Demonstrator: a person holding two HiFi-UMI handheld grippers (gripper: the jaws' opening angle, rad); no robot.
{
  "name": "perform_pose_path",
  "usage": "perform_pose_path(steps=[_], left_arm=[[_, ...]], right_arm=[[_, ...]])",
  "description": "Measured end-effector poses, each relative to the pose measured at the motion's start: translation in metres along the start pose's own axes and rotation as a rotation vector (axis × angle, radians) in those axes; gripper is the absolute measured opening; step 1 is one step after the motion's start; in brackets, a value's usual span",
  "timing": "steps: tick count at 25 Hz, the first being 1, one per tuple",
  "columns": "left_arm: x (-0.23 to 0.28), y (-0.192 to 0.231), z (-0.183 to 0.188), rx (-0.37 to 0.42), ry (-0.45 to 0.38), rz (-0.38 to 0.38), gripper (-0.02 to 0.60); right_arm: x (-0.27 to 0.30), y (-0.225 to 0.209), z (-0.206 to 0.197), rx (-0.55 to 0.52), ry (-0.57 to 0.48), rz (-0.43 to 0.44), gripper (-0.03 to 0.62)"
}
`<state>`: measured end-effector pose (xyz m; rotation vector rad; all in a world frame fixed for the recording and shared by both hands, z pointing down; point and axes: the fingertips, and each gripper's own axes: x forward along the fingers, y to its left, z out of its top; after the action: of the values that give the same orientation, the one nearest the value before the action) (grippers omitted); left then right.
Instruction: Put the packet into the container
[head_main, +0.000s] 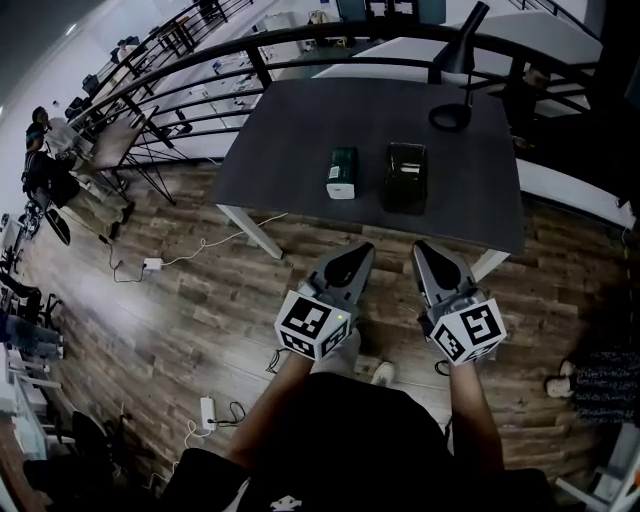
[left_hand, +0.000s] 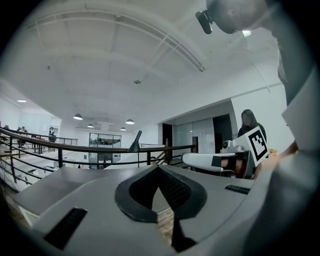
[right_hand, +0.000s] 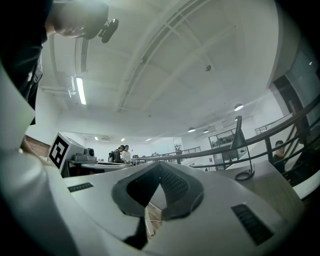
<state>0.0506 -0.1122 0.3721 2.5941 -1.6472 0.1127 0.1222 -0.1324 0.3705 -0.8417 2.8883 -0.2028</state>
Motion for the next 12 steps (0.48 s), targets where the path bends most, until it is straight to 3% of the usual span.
perform_pose_path(steps=[12], left_arm=[[0.038, 0.069, 0.005, 0.005, -0.032, 0.029, -0.002]], right_arm=[[0.075, -0.028, -0.003, -0.039, 0.012, 0.027, 0.003]])
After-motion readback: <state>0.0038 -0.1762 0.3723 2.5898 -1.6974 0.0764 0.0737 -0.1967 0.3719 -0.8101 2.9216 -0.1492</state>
